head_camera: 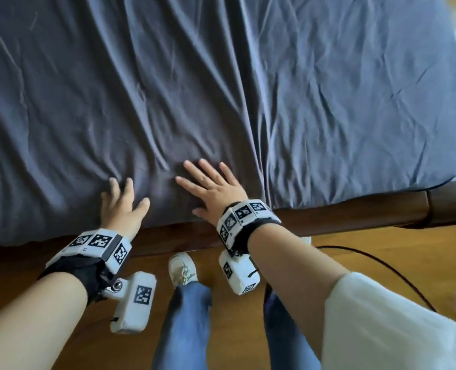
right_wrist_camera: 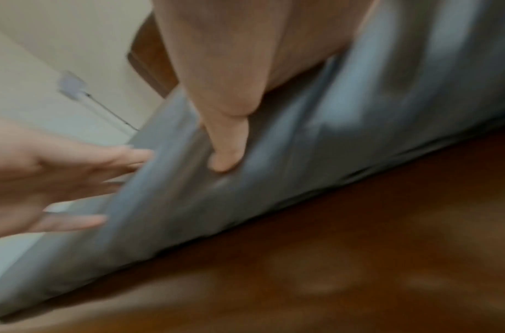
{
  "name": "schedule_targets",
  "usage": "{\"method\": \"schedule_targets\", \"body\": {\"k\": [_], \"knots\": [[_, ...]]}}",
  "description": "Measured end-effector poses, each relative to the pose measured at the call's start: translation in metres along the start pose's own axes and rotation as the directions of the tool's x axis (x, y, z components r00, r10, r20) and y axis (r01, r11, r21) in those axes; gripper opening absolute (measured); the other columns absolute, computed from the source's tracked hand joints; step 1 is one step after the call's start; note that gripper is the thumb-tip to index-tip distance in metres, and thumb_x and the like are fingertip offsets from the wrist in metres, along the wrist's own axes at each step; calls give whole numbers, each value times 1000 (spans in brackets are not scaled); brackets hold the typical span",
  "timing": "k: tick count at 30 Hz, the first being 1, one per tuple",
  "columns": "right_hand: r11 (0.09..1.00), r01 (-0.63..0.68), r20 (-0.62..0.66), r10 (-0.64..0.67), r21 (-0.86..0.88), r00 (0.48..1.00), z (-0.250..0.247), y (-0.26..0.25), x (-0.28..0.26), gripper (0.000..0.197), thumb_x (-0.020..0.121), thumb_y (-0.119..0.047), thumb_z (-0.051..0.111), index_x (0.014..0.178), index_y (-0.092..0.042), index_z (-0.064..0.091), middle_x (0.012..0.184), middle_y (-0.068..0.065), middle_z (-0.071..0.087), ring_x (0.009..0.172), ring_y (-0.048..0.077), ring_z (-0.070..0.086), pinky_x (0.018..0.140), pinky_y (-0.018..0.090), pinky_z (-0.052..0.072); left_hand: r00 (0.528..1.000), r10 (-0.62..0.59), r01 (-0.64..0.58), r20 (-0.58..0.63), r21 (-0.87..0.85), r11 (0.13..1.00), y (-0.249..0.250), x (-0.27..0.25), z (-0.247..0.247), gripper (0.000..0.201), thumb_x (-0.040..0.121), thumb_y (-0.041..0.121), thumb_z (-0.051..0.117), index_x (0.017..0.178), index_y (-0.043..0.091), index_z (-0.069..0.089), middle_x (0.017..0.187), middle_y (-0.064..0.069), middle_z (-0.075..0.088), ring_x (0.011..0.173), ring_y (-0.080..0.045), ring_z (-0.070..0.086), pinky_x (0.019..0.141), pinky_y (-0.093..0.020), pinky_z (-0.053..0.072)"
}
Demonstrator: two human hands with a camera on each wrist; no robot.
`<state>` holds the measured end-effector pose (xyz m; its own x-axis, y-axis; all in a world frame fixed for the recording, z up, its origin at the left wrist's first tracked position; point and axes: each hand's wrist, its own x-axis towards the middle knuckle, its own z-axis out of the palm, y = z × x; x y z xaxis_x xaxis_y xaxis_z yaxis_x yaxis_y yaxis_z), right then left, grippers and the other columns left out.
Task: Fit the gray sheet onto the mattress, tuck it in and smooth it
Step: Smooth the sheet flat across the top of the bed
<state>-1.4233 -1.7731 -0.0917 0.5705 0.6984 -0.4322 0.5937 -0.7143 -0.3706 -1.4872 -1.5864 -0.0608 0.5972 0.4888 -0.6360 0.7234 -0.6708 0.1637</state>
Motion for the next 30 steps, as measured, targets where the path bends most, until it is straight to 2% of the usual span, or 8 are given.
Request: {"method": "schedule_targets", "body": {"k": [2,5,9,11,13,17,23,30], "knots": [[994,-105,-137,102,-17,985,2,69,-31,71,86,-60,39,146,-44,6,158,-14,-2,147,13,-1,116,38,-8,999,-42,42,2,20,999,29,-6,17,62,97,32,41,151,23,11,158,-8,-14,145,-35,-9,118,-40,0],[936,-353,-232,346,12,909,-13,166,-93,71,82,-69,24,146,-45,5,158,-13,1,147,15,2,115,40,-8,996,-80,80,28,23,997,107,-22,53,67,95,41,40,150,31,2,156,-7,-22,144,-35,-17,114,-56,4],[625,-743,-78,775,239,627,-41,282,-175,80,87,-61,42,149,-36,-2,159,-6,-11,147,20,-6,118,43,0,993,-116,117,28,-66,991,221,-46,98,75,94,42,43,148,35,-9,154,-7,-29,142,-38,-22,110,-64,2],[478,-777,-47,862,409,505,-54,324,-202,82,85,-47,58,150,-25,13,159,4,9,145,27,15,117,45,18,990,-138,135,-15,-128,983,256,-54,112,80,93,40,47,148,32,-10,155,-7,-26,143,-37,-20,109,-65,2],[381,-749,-20,897,543,442,-61,352,-215,71,82,-32,66,142,-16,32,142,16,39,127,35,42,104,44,36,979,-192,177,-69,-176,968,271,-56,118,83,91,35,52,149,29,-7,157,-6,-21,144,-34,-16,109,-65,5],[242,-729,41,937,641,348,-66,371,-218,47,83,-32,68,121,-7,58,117,16,64,112,32,57,90,34,43,969,-212,182,-129,-210,961,270,-56,118,83,88,29,60,150,29,4,159,-5,-12,146,-33,-8,113,-57,6],[174,-737,55,960,653,276,-79,375,-215,27,83,-34,66,98,-13,73,103,14,71,99,31,63,83,30,48,977,-200,187,-79,-145,972,276,-61,106,81,91,35,54,151,22,3,159,-8,-11,146,-34,-3,116,-46,1],[241,-810,96,935,534,342,-81,396,-233,27,91,-28,57,100,-6,69,107,23,66,103,38,59,80,31,44,991,-136,135,-4,-89,987,315,-81,125,73,95,44,40,150,23,-3,157,-5,-20,146,-29,-13,116,-48,-2]]}}
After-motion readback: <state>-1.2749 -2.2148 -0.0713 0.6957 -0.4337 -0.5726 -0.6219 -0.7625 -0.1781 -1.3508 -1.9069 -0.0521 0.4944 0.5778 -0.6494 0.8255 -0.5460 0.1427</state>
